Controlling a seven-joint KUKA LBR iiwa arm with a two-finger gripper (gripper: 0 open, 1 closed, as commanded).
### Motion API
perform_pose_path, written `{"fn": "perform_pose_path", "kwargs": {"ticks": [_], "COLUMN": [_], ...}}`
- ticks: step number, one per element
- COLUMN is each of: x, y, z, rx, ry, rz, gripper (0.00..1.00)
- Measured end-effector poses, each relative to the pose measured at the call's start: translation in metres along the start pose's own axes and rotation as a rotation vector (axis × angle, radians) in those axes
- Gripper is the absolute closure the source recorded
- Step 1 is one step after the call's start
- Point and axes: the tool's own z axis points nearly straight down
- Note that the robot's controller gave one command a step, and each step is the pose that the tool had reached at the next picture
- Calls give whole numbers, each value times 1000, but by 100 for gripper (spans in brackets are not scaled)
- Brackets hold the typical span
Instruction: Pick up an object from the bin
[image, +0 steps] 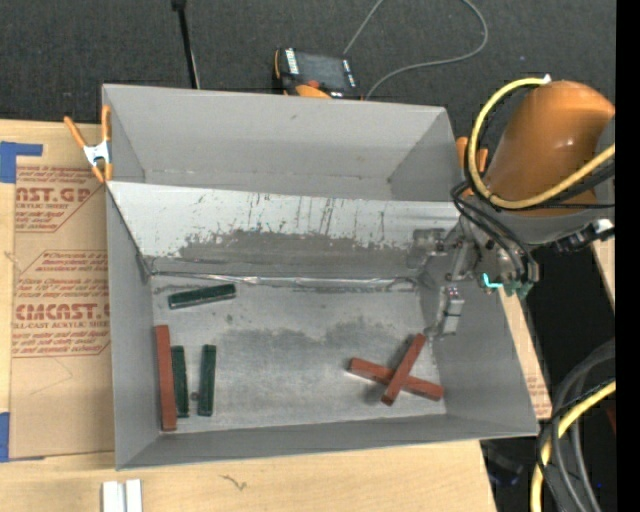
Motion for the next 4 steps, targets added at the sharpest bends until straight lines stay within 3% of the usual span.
{"fn": "perform_pose_path", "kwargs": {"ticks": [1,2,3,4], "x": [61,55,67,64], "y": [-44,-58,-24,-49], "z": [169,139,134,171], "rx": [4,0,-1,-1], "ry": [-21,-8,-4,-3], "rz": [-288,206,154,371], "gripper": [0,0,0,0]}}
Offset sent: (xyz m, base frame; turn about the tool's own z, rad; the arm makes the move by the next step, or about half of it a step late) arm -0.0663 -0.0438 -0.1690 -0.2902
